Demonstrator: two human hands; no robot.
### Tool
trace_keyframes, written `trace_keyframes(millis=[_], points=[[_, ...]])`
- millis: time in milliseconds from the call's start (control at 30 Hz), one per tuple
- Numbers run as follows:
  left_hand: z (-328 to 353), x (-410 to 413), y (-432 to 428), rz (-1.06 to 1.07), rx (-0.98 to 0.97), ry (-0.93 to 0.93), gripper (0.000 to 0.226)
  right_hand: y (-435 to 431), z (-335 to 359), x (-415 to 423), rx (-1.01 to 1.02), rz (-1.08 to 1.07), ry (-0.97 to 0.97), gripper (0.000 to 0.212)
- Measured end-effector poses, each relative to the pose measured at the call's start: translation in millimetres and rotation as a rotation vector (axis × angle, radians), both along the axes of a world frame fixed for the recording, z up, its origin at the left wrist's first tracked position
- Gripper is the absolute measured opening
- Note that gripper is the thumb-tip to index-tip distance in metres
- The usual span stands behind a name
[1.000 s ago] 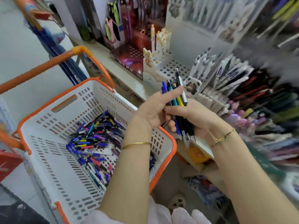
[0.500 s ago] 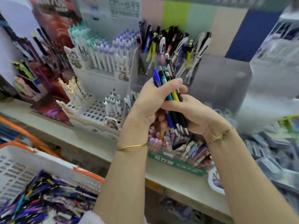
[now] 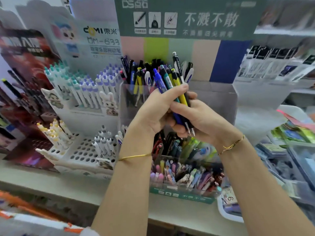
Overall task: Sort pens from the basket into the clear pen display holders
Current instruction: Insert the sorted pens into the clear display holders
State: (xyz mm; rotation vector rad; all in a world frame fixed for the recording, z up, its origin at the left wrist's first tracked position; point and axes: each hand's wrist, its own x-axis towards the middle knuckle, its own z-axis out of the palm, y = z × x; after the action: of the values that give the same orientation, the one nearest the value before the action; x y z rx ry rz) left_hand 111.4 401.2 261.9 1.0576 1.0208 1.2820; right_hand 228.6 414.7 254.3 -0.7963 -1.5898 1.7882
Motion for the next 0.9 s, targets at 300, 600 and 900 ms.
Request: trace_keyframes(millis=[300,600,900], points=[[9.9,16.6,24.0,0.077,0.046,-0.193,0.012,10.3,11.0,34.0,-0.096,0.01,-0.146,0.048],[1.6,15.4,23.5,-0.137,0.074,0.052,0.011,41.3,36.9,32.9,0.439,-0.515,-0.243,0.018],[-2.4,-13.5,29.5,0.198,0.066,-0.008,0.006,62.8,49.8,18.4,0.641,-0.896,0.099,0.013]])
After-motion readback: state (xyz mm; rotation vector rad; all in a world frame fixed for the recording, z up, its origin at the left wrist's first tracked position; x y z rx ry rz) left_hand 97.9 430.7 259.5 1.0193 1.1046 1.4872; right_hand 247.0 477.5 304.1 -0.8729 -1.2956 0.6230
